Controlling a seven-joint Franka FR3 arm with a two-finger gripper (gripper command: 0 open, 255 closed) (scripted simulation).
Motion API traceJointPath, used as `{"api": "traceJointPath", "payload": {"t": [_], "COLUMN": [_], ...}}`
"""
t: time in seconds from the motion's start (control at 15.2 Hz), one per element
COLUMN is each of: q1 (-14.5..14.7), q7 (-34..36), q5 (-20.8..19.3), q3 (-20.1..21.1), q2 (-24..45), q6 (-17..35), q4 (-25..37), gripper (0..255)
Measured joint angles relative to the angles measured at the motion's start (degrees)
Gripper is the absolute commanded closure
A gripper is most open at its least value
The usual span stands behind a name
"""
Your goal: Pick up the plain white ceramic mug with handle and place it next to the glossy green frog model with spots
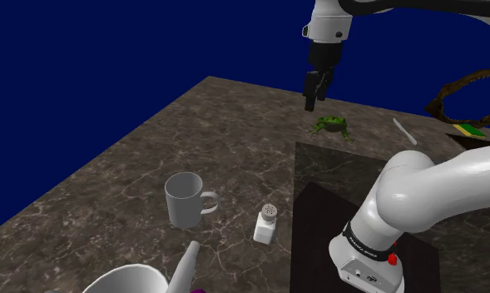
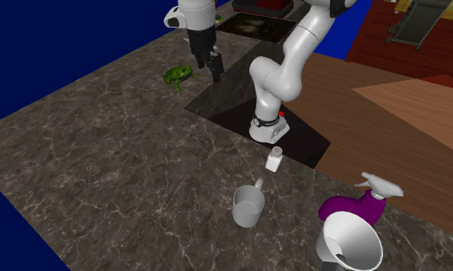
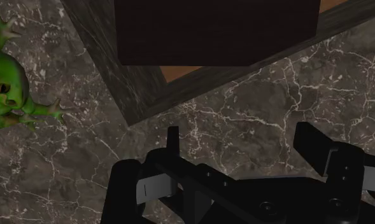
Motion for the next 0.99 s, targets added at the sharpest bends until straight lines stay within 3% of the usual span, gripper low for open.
{"api": "traceJointPath", "payload": {"t": [0.26,0.99], "q1": [0.9,4.9], "q7": [2.9,18.0], "q5": [2.1,11.4], "q3": [2.4,15.5], "q2": [-0.3,6.0], "q6": [1.4,11.9], "q4": [-1.1,-1.5], "gripper": [0,0]}}
